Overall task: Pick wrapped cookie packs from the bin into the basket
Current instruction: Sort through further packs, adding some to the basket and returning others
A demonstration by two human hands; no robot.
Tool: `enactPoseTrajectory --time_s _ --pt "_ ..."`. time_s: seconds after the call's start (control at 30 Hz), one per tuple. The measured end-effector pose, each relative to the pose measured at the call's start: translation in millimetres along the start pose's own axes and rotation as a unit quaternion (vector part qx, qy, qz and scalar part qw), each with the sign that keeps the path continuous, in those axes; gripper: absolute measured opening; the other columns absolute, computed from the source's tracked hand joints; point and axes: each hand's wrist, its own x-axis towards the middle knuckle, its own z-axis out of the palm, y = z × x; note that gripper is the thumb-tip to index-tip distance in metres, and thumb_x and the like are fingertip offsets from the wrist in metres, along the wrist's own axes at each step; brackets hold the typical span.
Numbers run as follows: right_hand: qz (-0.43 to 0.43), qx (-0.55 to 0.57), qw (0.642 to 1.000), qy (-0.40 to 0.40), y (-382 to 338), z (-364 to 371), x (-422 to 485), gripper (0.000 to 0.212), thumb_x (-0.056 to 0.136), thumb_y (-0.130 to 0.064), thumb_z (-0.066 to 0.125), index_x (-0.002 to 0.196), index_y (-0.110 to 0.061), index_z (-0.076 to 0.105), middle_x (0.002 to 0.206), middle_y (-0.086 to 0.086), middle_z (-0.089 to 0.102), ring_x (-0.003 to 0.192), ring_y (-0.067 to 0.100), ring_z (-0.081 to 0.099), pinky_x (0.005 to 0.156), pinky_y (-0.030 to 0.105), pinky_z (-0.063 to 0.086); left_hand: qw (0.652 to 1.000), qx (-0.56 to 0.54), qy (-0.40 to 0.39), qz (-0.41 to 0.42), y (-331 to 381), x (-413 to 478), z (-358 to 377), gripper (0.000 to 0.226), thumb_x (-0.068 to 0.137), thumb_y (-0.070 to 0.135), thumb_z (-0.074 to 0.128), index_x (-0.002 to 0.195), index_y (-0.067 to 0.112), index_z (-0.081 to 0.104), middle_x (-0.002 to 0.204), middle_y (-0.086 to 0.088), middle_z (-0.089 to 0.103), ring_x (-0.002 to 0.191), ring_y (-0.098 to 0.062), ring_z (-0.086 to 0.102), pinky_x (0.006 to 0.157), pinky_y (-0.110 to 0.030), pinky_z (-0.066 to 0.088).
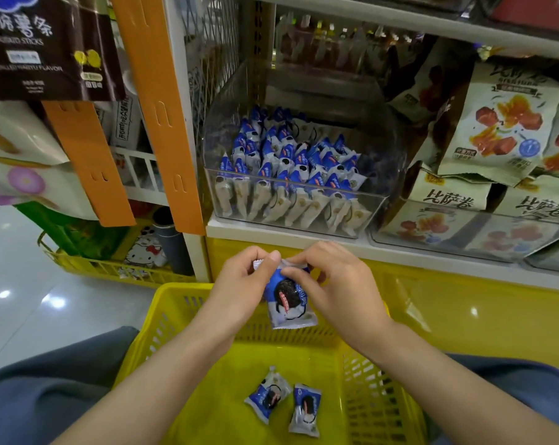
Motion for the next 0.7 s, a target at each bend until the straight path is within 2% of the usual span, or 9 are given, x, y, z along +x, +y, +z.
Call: enactPoseTrajectory --time_s 0.1,0.17,0.27,0.33,0.37,0.43,0.53,0.63,0.7 --pt "0.1 0.117 0.988 0.022 0.9 -4.9 3.9 0.005 0.085 -0.024 0.064 0.082 -0.022 0.066 0.074 -0.016 0.062 0.074 0.001 0.058 0.063 0.011 0.044 0.998 -0.037 -0.033 -0.033 1.0 0.3 -1.4 0.021 0.087 0.035 0.056 0.093 0.015 0.058 0.083 0.002 0.07 0.077 -0.008 0.068 0.06 -0.019 0.051" --pt "0.2 0.2 0.958 0.049 2.9 -6.7 8.5 0.007 0.087 -0.019 0.062 0.08 -0.021 0.063 0.074 -0.011 0.064 0.072 0.003 0.061 0.062 0.015 0.049 0.997 -0.035 -0.045 -0.06 1.3 0.3 -0.6 0.027 0.082 0.029 0.065 0.105 0.017 0.056 0.097 -0.001 0.07 0.084 -0.011 0.068 0.063 -0.021 0.053" --pt "0.329 0.368 0.868 0.049 5.2 -9.6 14.8 0.01 0.091 -0.011 0.055 0.082 -0.013 0.059 0.081 0.006 0.066 0.069 0.01 0.063 0.056 0.02 0.055 0.996 -0.07 -0.002 -0.051 1.1 -0.9 0.9 0.028 0.079 0.014 0.069 0.104 0.015 0.056 0.098 -0.006 0.069 0.077 -0.01 0.068 0.06 -0.02 0.055" --pt "0.379 0.443 0.812 0.002 4.5 -11.0 15.0 0.008 0.092 -0.006 0.053 0.086 -0.01 0.057 0.082 0.009 0.065 0.065 0.009 0.062 0.056 0.018 0.054 0.995 -0.088 0.044 -0.031 1.4 0.2 -3.4 0.024 0.081 0.015 0.067 0.103 0.014 0.058 0.094 -0.006 0.071 0.075 -0.007 0.068 0.06 -0.018 0.054" --pt "0.389 0.451 0.802 -0.038 3.5 -11.8 14.0 0.005 0.091 -0.004 0.052 0.092 -0.007 0.055 0.083 0.01 0.065 0.063 0.01 0.062 0.056 0.017 0.054 0.994 -0.092 0.064 -0.019 1.5 1.6 -6.4 0.021 0.083 0.017 0.064 0.103 0.013 0.059 0.092 -0.005 0.071 0.076 -0.007 0.068 0.061 -0.017 0.054" --pt "0.385 0.434 0.806 -0.12 0.9 -9.9 10.6 0.019 0.09 0.001 0.053 0.108 -0.004 0.05 0.091 0.014 0.064 0.065 0.013 0.061 0.057 0.017 0.054 0.992 -0.09 0.088 0.008 1.8 4.7 -11.5 0.012 0.088 0.017 0.058 0.098 0.012 0.063 0.087 -0.003 0.073 0.078 -0.008 0.068 0.062 -0.018 0.054" --pt "0.348 0.367 0.845 -0.173 -2.2 -4.7 7.0 0.032 0.088 -0.003 0.057 0.118 -0.004 0.046 0.102 0.014 0.062 0.071 0.013 0.061 0.061 0.019 0.054 0.993 -0.062 0.097 0.041 4.6 6.1 -12.7 0.012 0.09 0.016 0.054 0.089 0.012 0.066 0.077 0.003 0.073 0.076 -0.009 0.069 0.062 -0.018 0.055" --pt "0.316 0.342 0.868 -0.175 -2.4 -3.2 7.0 0.015 0.088 -0.007 0.06 0.101 -0.01 0.054 0.099 0.009 0.064 0.072 0.014 0.063 0.063 0.022 0.056 0.993 -0.059 0.096 0.047 6.3 6.3 -13.8 0.015 0.091 0.016 0.054 0.088 0.01 0.066 0.078 0.0 0.073 0.076 -0.01 0.068 0.067 -0.022 0.057" --pt "0.294 0.325 0.882 -0.173 0.1 -3.9 7.6 0.014 0.085 -0.006 0.063 0.088 -0.017 0.054 0.092 0.005 0.066 0.073 0.016 0.063 0.063 0.022 0.055 0.992 -0.091 0.08 0.03 7.6 5.7 -14.0 0.017 0.092 0.017 0.053 0.086 0.007 0.066 0.078 -0.003 0.071 0.077 -0.013 0.067 0.071 -0.027 0.057"
